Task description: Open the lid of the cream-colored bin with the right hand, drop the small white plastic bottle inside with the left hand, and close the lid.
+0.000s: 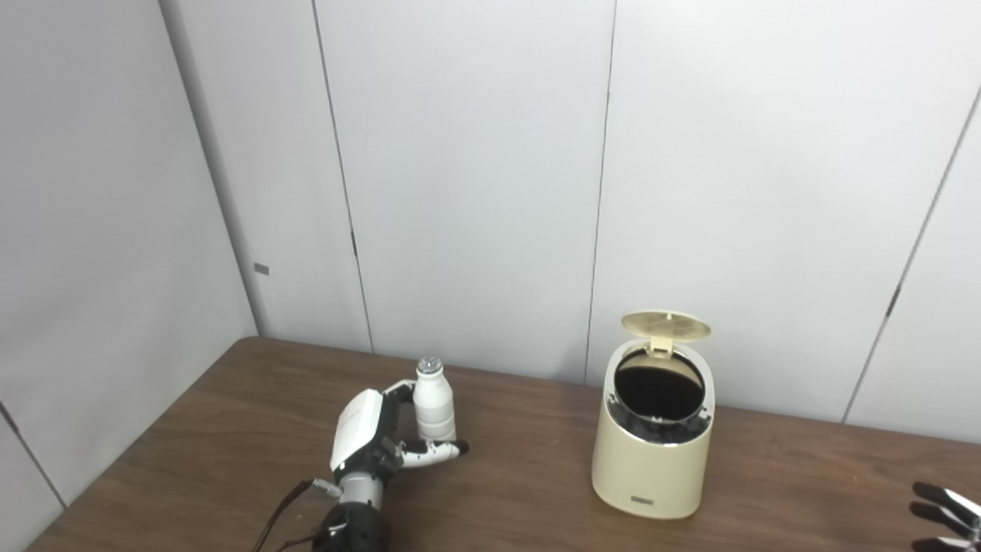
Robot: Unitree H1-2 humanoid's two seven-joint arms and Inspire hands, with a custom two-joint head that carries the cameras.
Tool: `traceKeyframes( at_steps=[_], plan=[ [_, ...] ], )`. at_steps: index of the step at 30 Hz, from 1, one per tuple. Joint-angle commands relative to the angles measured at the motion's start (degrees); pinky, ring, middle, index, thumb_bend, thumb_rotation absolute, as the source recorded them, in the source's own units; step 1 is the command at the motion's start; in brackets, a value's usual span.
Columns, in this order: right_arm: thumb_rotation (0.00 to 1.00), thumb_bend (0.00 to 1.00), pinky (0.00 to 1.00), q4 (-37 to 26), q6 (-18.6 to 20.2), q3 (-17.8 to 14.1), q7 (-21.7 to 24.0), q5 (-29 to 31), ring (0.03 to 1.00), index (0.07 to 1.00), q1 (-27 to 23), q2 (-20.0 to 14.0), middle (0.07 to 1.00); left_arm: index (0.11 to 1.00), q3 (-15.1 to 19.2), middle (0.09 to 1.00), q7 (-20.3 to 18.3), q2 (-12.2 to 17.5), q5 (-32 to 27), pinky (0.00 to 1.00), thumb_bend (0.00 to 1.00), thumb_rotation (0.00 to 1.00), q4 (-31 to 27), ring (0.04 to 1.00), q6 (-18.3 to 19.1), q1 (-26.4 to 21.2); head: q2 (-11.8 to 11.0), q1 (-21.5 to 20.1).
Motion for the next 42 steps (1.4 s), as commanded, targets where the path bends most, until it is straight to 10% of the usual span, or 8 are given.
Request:
traceKeyframes(
  at_steps=[1, 7, 23, 42],
  plan=[
    [0.66, 0.82, 0.55, -0.9, -0.4, -0.2, 0.3, -0.9, 0.730, 0.731, 1.5, 1.2, 0.776, 0.624, 1.6, 0.635, 6.1, -0.6, -0.8, 1.00, 0.83, 0.05, 1.1, 0.702, -6.0, -3.3, 0.0, -0.1],
    [0.63, 0.76, 0.57, -2.9, 1.1, -0.9, 1.6, -2.1, 0.754, 0.736, 2.0, 2.4, 0.786, 0.513, 4.1, 0.472, 14.7, -2.4, -1.7, 1.00, 0.53, 0.00, 5.9, 0.521, -13.6, -4.7, 0.2, -0.2],
    [0.42, 0.58, 0.61, -7.3, 4.5, -1.3, 3.8, -2.3, 0.790, 0.755, 2.4, 4.3, 0.811, 0.490, 1.8, 0.469, 17.9, -1.4, 1.2, 1.00, 0.52, 0.00, 5.0, 0.594, -16.2, -3.9, 0.5, -0.6],
    [0.25, 0.46, 0.60, -13.2, 11.4, -0.9, 4.1, -7.9, 0.786, 0.738, 1.4, 7.8, 0.798, 0.500, -4.7, 0.469, 18.2, -3.1, 15.1, 1.00, 0.52, 0.00, -17.1, 0.750, -24.9, -2.1, -0.3, -3.3]
  ],
)
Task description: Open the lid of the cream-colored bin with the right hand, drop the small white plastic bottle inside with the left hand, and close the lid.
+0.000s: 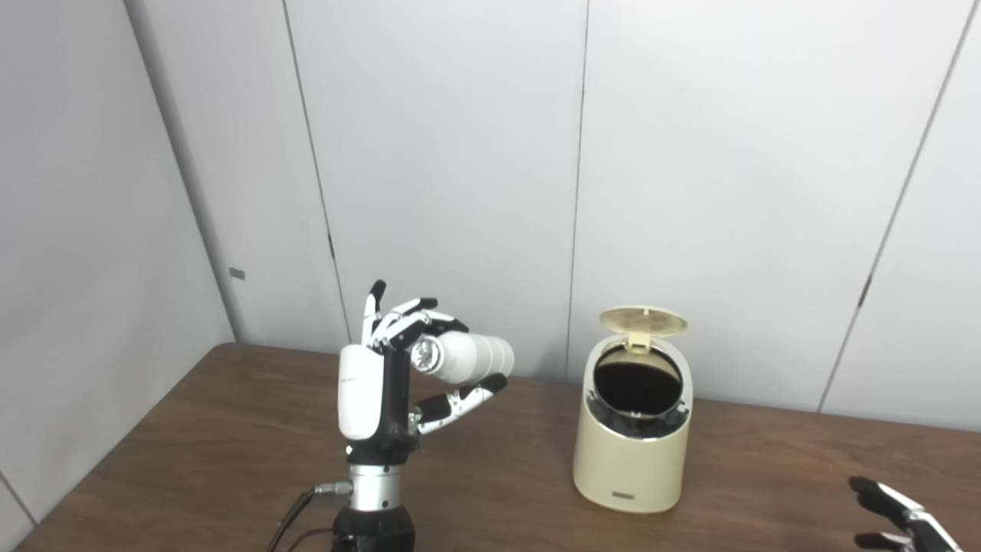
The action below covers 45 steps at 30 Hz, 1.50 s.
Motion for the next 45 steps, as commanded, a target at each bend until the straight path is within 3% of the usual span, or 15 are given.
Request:
traceKeyframes(
  at_steps=[1, 8, 10, 15, 20, 26, 39, 45],
  plan=[
    [0.22, 0.45, 0.59, -2.6, 0.2, 0.1, -0.3, -0.8, 0.786, 0.739, -1.7, 0.5, 0.800, 0.497, -0.5, 0.471, 0.3, -0.1, 2.4, 1.00, 0.52, 0.00, -2.9, 0.751, -1.2, -3.0, -0.1, -0.3],
    [0.02, 0.41, 0.60, -3.3, 1.3, 0.5, -0.4, -1.7, 0.788, 0.726, -2.2, 1.9, 0.804, 0.500, -2.5, 0.471, 0.5, -3.1, 4.4, 1.00, 0.52, 0.00, -2.4, 0.763, -1.6, -4.8, -0.9, -1.7],
    [0.00, 0.40, 0.60, -3.3, 1.2, 0.6, -0.6, -2.2, 0.787, 0.720, -2.2, 2.0, 0.805, 0.502, -2.8, 0.469, 0.9, -4.1, 4.9, 1.00, 0.52, 0.00, -1.7, 0.756, -1.4, -5.2, -1.1, -2.1],
    [0.00, 0.43, 0.65, -3.4, 1.4, 0.7, -1.0, -3.9, 0.801, 0.749, -2.1, 2.1, 0.817, 0.510, -4.0, 0.463, 2.9, -5.2, 6.9, 1.00, 0.52, 0.00, 1.0, 0.750, -2.8, -6.2, -1.4, -3.4],
    [0.00, 0.46, 0.68, -2.5, 0.8, 0.7, -1.6, -4.5, 0.807, 0.764, -1.9, 2.1, 0.823, 0.511, -5.9, 0.462, 5.2, -4.6, 10.1, 1.00, 0.52, 0.00, 4.5, 0.753, -4.3, -7.7, -1.6, -5.5],
    [0.00, 0.49, 0.71, 0.7, -2.4, 0.5, -3.3, -3.9, 0.819, 0.765, -1.8, 1.7, 0.825, 0.525, -8.6, 0.445, 9.0, -4.0, 12.4, 1.00, 0.52, 0.00, 11.5, 0.745, -6.4, -10.8, -1.5, -6.7],
    [0.00, 0.52, 0.74, 5.2, -6.1, -0.2, -5.2, -3.3, 0.833, 0.791, -1.9, 0.5, 0.842, 0.530, -13.2, 0.434, 15.8, -3.1, 14.5, 1.00, 0.52, 0.00, 26.6, 0.741, -5.2, -16.8, -1.4, -7.9],
    [0.08, 0.52, 0.71, 5.9, -6.5, -0.1, -5.9, -4.0, 0.819, 0.790, -1.9, 0.3, 0.833, 0.518, -16.0, 0.453, 18.8, -2.4, 16.2, 1.00, 0.52, 0.00, 33.3, 0.739, -3.0, -19.7, -1.4, -8.2]
  ],
)
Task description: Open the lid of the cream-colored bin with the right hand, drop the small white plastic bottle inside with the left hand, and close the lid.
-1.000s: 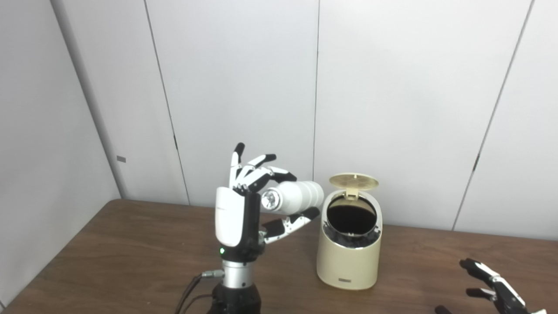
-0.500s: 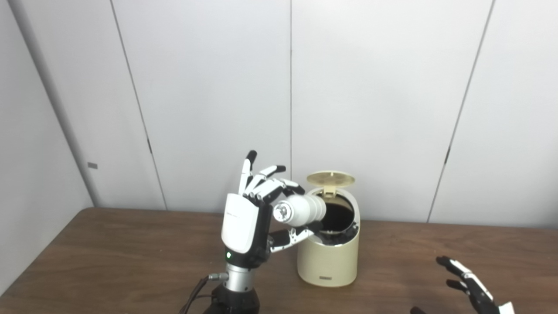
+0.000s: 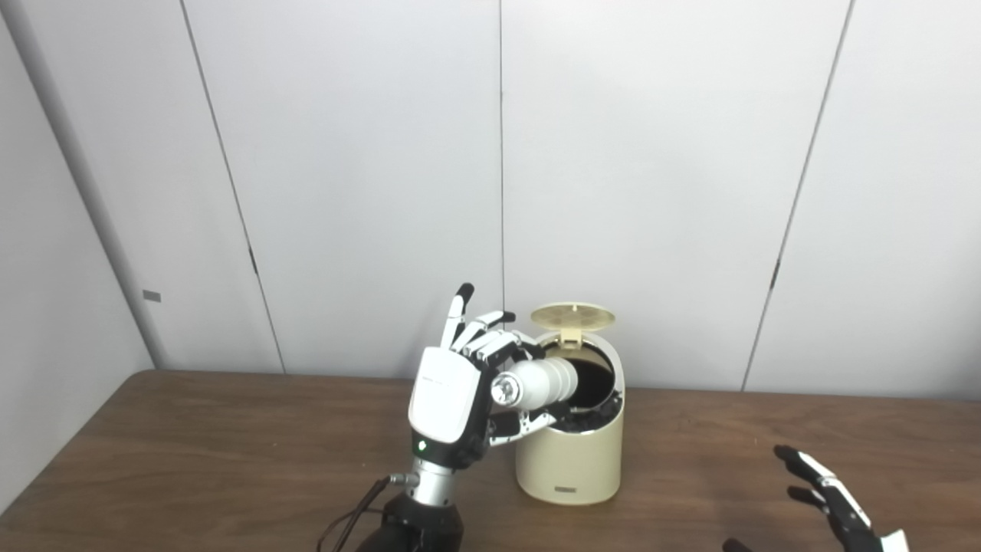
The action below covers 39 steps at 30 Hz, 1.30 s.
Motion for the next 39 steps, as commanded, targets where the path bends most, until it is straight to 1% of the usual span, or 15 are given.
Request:
traceKeyframes(
  at_steps=[1, 5, 7, 11, 16, 20, 23, 25, 28, 30, 35, 37, 39],
  plan=[
    [0.07, 0.53, 0.71, 0.7, -2.8, -0.2, -1.0, -0.3, 0.817, 0.789, -0.9, -0.6, 0.832, 0.519, -0.7, 0.451, 2.8, 0.6, 0.8, 1.00, 0.52, 0.00, 1.1, 0.739, 0.9, -3.8, 0.1, 0.0],
    [0.05, 0.53, 0.71, 1.4, -3.5, -0.3, -1.3, -0.5, 0.814, 0.792, -0.9, -0.8, 0.832, 0.519, -1.9, 0.451, 3.7, 0.9, 0.9, 1.00, 0.52, 0.00, 2.6, 0.739, 2.3, -4.6, 0.2, 0.1],
    [0.09, 0.53, 0.70, 1.6, -3.8, -0.3, -1.4, -0.7, 0.811, 0.794, -0.9, -0.9, 0.831, 0.518, -2.5, 0.451, 4.2, 1.0, 1.0, 1.00, 0.52, 0.00, 3.4, 0.737, 2.7, -5.1, 0.2, 0.0],
    [0.11, 0.53, 0.71, 2.1, -4.1, -0.3, -1.6, -0.6, 0.818, 0.797, -1.0, -0.9, 0.832, 0.522, -3.6, 0.440, 4.9, 1.4, 1.0, 1.00, 0.52, 0.00, 4.3, 0.739, 3.0, -5.6, 0.2, -0.1],
    [0.11, 0.52, 0.72, 3.1, -4.9, -0.2, -2.3, -1.1, 0.817, 0.795, -1.1, -1.3, 0.832, 0.527, -4.0, 0.426, 4.5, 1.5, 0.5, 1.00, 0.52, 0.00, 4.1, 0.745, 3.7, -5.8, 0.3, -0.1],
    [0.13, 0.53, 0.72, 4.1, -5.8, -0.1, -2.5, -1.0, 0.818, 0.798, -1.2, -1.5, 0.834, 0.523, -3.9, 0.441, 3.8, 1.5, 0.0, 1.00, 0.52, 0.00, 3.4, 0.746, 4.8, -5.7, 0.3, -0.1],
    [0.14, 0.53, 0.71, 4.5, -6.0, -0.1, -2.6, -1.0, 0.817, 0.802, -1.3, -1.6, 0.838, 0.510, -3.5, 0.461, 1.9, 1.5, -1.1, 1.00, 0.52, 0.00, 2.7, 0.765, 5.6, -5.6, 0.2, -0.1],
    [0.17, 0.53, 0.70, 4.3, -5.6, -0.1, -2.6, -1.1, 0.812, 0.800, -1.2, -1.6, 0.835, 0.498, -3.4, 0.474, 0.4, 1.5, -1.7, 1.00, 0.52, 0.00, 2.0, 0.779, 6.5, -5.4, 0.2, -0.1],
    [0.16, 0.53, 0.70, 4.5, -5.7, 0.0, -2.8, -1.1, 0.812, 0.802, -1.3, -1.6, 0.835, 0.496, -3.5, 0.479, -1.3, 1.6, -1.9, 1.00, 0.52, 0.00, 0.9, 0.787, 7.9, -5.0, 0.2, 0.0],
    [0.17, 0.54, 0.71, 4.9, -6.0, 0.0, -3.0, -1.3, 0.815, 0.803, -1.3, -1.8, 0.836, 0.501, -3.4, 0.479, -2.3, 1.7, -2.2, 1.00, 0.52, 0.00, 0.3, 0.791, 8.4, -4.8, 0.2, 0.0],
    [0.15, 0.55, 0.72, 5.8, -6.6, 0.0, -3.3, -1.2, 0.816, 0.812, -1.5, -2.0, 0.837, 0.495, -3.4, 0.486, -3.7, 1.8, -3.0, 1.00, 0.52, 0.00, -0.8, 0.797, 8.9, -4.4, 0.2, -0.1],
    [0.16, 0.56, 0.72, 6.3, -7.1, 0.0, -3.5, -1.1, 0.815, 0.809, -1.6, -2.0, 0.835, 0.497, -3.4, 0.485, -4.4, 1.8, -3.2, 1.00, 0.52, 0.00, -1.2, 0.799, 9.3, -4.3, 0.3, -0.1],
    [0.16, 0.56, 0.73, 6.8, -7.6, -0.1, -3.6, -0.7, 0.819, 0.809, -1.7, -2.0, 0.836, 0.490, -3.4, 0.515, -4.8, 1.8, -3.5, 1.00, 0.52, 0.06, -1.2, 0.803, 9.4, -4.2, 0.3, -0.1]
  ],
)
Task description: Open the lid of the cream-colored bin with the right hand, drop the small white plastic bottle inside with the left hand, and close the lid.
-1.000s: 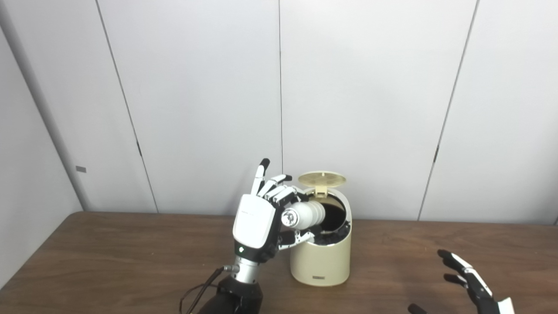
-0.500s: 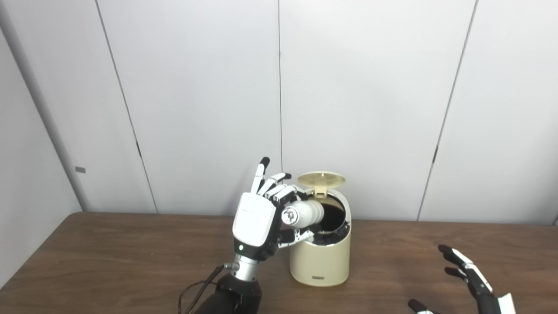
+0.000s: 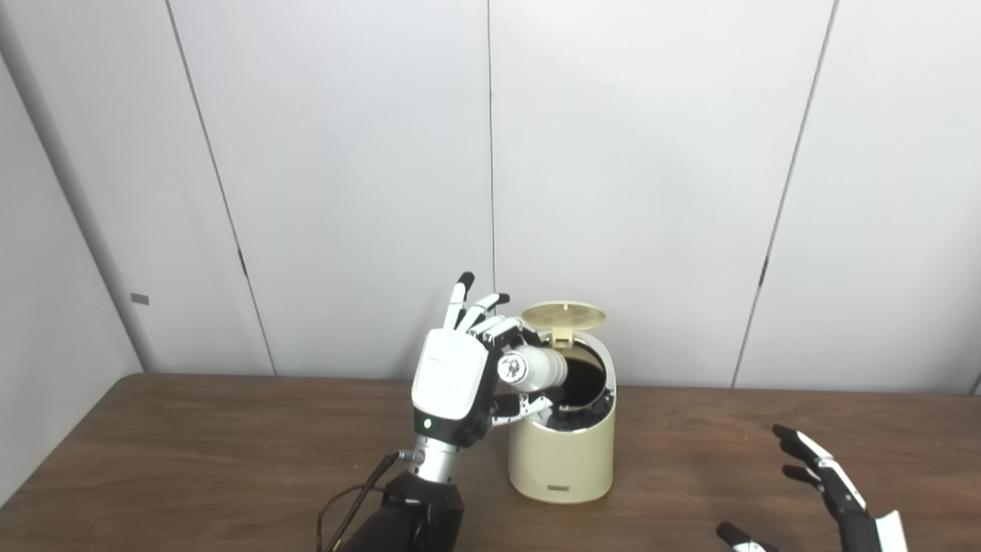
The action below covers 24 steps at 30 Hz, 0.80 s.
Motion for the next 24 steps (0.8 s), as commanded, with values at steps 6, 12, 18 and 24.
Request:
traceKeyframes(
  at_steps=[6, 12, 18, 24],
  plan=[
    [0.21, 0.57, 0.72, 2.8, -2.9, -0.2, -0.9, -0.1, 0.818, 0.801, 1.0, -0.4, 0.838, 0.536, 0.6, 0.548, -1.4, 0.7, -0.8, 1.00, 0.97, 0.23, -1.7, 0.808, 0.8, -1.6, 0.0, 0.1],
    [0.16, 0.57, 0.73, 3.9, -3.4, -0.3, -1.2, 0.0, 0.825, 0.811, 0.7, -0.6, 0.842, 0.553, 0.8, 0.572, -2.8, 0.8, -1.2, 1.00, 1.00, 0.33, -2.1, 0.818, 1.2, -1.4, -0.1, 0.0],
    [0.21, 0.57, 0.73, 3.2, -2.9, -0.3, -1.0, -0.1, 0.821, 0.805, 1.0, -0.6, 0.839, 0.553, 0.8, 0.568, -3.2, 0.9, -1.4, 1.00, 1.00, 0.56, -2.7, 0.815, 1.6, -1.1, 0.0, 0.1],
    [0.22, 0.57, 0.73, 3.9, -3.4, -0.3, -1.1, -0.1, 0.824, 0.810, 1.0, -0.9, 0.844, 0.550, 0.8, 0.556, -2.9, 0.9, -1.5, 1.00, 1.00, 0.62, -2.6, 0.810, 1.8, -0.9, 0.2, 0.2]
  ],
)
